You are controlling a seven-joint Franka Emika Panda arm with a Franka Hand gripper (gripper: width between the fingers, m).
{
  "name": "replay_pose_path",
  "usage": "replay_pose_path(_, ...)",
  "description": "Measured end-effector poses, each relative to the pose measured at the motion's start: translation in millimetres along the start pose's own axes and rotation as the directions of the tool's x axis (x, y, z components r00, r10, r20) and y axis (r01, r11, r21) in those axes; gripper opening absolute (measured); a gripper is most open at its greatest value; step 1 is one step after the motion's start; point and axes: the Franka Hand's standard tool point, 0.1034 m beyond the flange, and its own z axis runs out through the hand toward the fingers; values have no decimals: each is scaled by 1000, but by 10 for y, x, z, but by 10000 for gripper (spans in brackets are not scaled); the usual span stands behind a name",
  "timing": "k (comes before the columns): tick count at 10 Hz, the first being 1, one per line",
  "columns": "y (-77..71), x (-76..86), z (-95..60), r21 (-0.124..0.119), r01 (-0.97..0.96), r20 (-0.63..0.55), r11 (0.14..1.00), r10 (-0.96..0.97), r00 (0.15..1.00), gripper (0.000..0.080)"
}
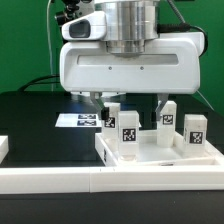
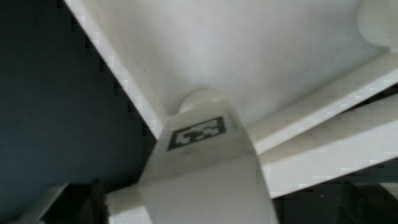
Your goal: Assemble square table
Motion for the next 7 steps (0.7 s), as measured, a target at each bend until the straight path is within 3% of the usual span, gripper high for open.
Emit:
replay_pose_path(2, 4, -2, 1, -9, 121, 1, 993, -121, 993, 649)
replay_pose_path(4, 6, -1, 2, -8, 123, 1, 992, -123, 992, 627)
replay_pose_path(5, 6, -1, 2, -8, 124, 1, 992, -124, 992, 453)
replay_pose_path(6, 5, -1, 1, -8, 111, 1, 994, -111, 994, 453)
replay_pose_path(7, 5, -1, 1, -8, 99, 1, 995, -99, 995, 285)
